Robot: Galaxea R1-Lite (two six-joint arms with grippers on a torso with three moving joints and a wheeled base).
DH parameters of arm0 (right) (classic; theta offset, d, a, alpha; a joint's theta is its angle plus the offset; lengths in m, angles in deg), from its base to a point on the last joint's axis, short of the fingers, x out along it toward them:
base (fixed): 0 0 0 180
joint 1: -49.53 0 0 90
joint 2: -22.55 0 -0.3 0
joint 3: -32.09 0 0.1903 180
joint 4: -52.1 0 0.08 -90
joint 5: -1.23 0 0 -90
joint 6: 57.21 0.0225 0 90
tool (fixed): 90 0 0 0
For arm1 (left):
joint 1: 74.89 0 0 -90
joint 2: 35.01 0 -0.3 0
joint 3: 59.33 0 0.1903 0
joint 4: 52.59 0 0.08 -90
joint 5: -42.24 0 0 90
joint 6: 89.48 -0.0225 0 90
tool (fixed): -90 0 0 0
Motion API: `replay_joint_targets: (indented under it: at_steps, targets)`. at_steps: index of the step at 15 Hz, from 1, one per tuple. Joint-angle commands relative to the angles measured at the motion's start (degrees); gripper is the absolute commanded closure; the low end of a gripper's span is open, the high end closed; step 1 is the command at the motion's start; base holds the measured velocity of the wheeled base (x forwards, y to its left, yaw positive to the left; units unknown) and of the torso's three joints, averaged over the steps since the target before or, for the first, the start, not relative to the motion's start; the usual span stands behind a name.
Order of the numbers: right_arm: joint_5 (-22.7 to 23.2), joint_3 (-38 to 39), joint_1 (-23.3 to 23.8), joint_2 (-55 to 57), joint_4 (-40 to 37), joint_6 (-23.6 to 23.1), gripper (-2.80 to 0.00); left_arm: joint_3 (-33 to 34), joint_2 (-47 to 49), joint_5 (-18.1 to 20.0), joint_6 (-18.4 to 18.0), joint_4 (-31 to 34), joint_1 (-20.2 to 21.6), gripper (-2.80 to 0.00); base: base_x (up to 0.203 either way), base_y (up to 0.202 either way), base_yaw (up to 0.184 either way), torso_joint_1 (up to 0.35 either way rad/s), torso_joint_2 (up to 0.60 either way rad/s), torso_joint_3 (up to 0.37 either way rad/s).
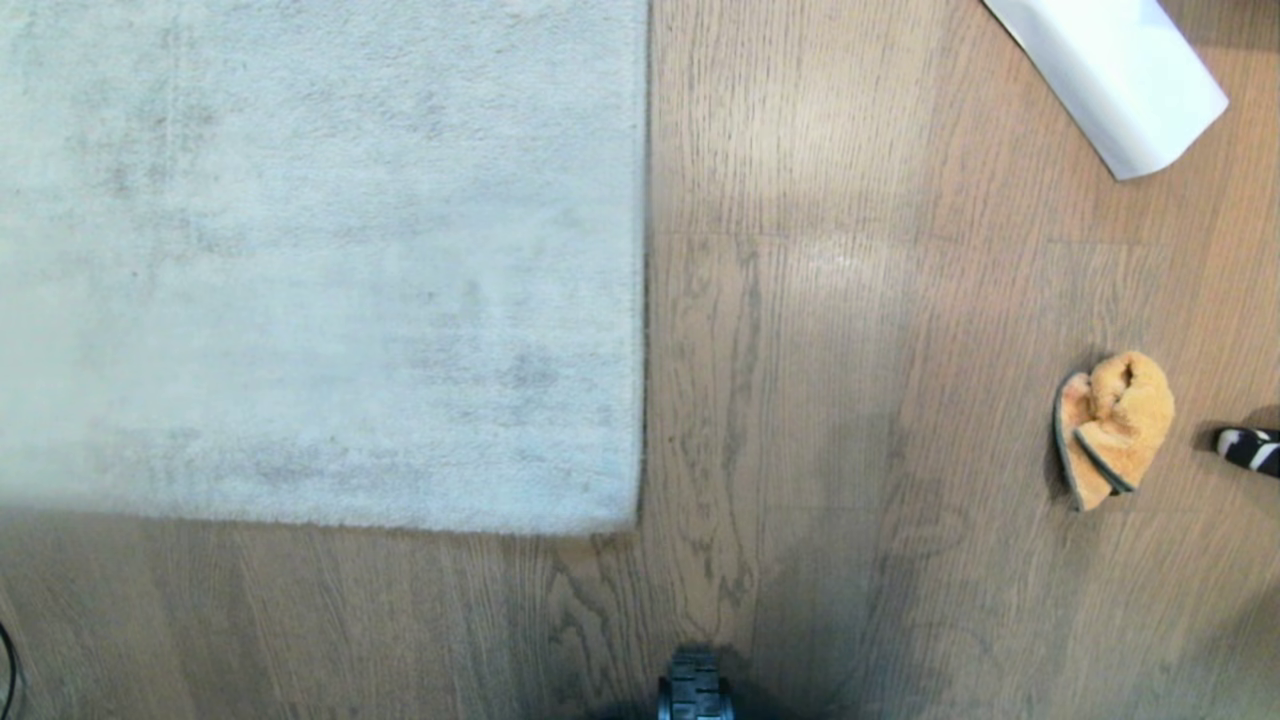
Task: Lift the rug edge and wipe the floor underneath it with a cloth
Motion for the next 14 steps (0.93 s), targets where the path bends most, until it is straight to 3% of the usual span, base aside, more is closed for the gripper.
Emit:
replay_joint_targets:
  at_steps: [1, 14]
  targets:
    - [0.0, 0.0, 0.0, 0.1, 0.1, -0.1, 0.0, 0.0, 0.0, 0.0, 0.0, 0.0, 0.0, 0.0, 0.0, 0.0, 0.0, 0.0, 0.0, 0.0]
    - [0.0, 0.0, 0.0, 0.1, 0.1, -0.1, 0.0, 0.0, 0.0, 0.3, -0.3, 0.0, 0.0, 0.0, 0.0, 0.0, 0.0, 0.0, 0.0, 0.0]
